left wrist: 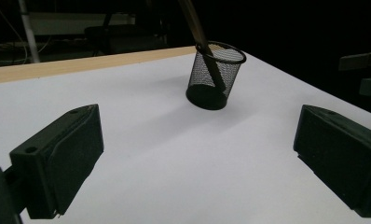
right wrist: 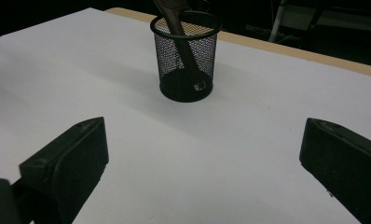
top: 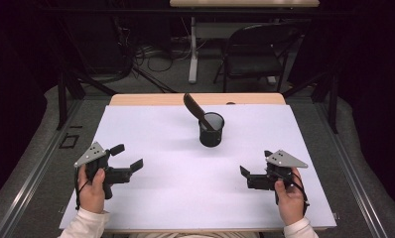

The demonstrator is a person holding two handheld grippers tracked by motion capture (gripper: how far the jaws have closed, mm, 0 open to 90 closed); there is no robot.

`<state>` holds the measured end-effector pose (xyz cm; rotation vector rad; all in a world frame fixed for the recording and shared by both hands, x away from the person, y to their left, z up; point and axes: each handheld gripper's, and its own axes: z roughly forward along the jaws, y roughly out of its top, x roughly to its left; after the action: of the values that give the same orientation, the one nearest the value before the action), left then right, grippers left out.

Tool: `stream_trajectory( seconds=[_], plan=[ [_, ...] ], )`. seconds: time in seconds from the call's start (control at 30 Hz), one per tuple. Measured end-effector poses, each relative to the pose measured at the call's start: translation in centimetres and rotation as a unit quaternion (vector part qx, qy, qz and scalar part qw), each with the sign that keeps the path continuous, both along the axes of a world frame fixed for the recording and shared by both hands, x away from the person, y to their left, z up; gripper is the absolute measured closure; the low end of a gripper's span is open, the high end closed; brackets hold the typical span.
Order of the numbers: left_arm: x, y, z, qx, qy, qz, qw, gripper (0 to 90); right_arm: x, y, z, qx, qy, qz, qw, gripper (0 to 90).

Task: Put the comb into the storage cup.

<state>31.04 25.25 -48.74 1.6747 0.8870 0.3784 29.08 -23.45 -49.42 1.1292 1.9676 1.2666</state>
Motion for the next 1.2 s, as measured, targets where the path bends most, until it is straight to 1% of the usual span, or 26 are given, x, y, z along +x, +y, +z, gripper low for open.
stream_trajectory(
  seconds=[0.03, 0.17, 0.27, 0.33, 0.37, 0.43, 0.47, 0.57, 0.73, 0.8, 0.9, 1.1, 1.2],
  plan=[
    [0.0, 0.1, -0.2, 0.001, 0.0, 0.0, 1.0, 1.8, 0.0, 0.0, -0.1, 0.0, 0.002, 0.0, 1.0, 1.0],
    [0.1, 0.5, -0.8, -0.005, 0.008, 0.006, 0.9999, 1.8, 0.0, 0.0, -0.5, -0.002, 0.001, -0.001, 1.0, 1.0],
    [0.2, 0.8, -1.1, -0.01, 0.01, 0.012, 0.9998, 1.8, 0.0, -0.1, -0.8, -0.002, 0.003, -0.003, 1.0, 1.0],
    [0.2, 1.1, -1.3, -0.012, 0.012, 0.014, 0.9998, 1.8, 0.0, -0.2, -1.0, 0.0, 0.005, -0.006, 1.0, 1.0],
    [0.2, 1.2, -1.4, -0.012, 0.013, 0.015, 0.9997, 1.8, 0.1, -0.2, -1.1, 0.001, 0.001, -0.007, 1.0, 1.0],
    [0.2, 1.4, -1.7, -0.01, 0.016, 0.021, 0.9996, 1.8, 0.1, -0.3, -1.3, 0.001, 0.004, -0.009, 0.9999, 1.0],
    [0.3, 1.5, -1.8, -0.009, 0.015, 0.023, 0.9996, 1.8, 0.1, -0.3, -1.4, 0.002, 0.002, -0.011, 0.9999, 1.0],
    [0.4, 1.7, -2.1, -0.006, 0.014, 0.03, 0.9994, 1.8, 0.3, -0.6, -1.6, -0.002, 0.004, -0.015, 0.9999, 1.0],
    [0.5, 1.9, -2.6, -0.01, 0.013, 0.039, 0.9991, 1.8, 0.5, -1.0, -1.9, -0.004, 0.005, -0.023, 0.9997, 1.0],
    [0.6, 2.0, -2.8, -0.015, 0.014, 0.039, 0.999, 1.8, 0.5, -1.2, -2.0, -0.002, 0.007, -0.027, 0.9996, 1.0],
    [0.6, 2.0, -3.0, -0.015, 0.012, 0.041, 0.999, 1.8, 0.7, -1.4, -2.2, 0.0, 0.009, -0.032, 0.9994, 1.0],
    [0.9, 2.0, -3.3, -0.015, 0.014, 0.044, 0.9988, 1.8, 0.9, -1.9, -2.5, 0.002, 0.011, -0.041, 0.9991, 1.0],
    [1.0, 2.0, -3.4, -0.018, 0.013, 0.045, 0.9987, 1.8, 0.9, -2.0, -2.6, 0.009, 0.014, -0.044, 0.9989, 1.0]
  ],
)
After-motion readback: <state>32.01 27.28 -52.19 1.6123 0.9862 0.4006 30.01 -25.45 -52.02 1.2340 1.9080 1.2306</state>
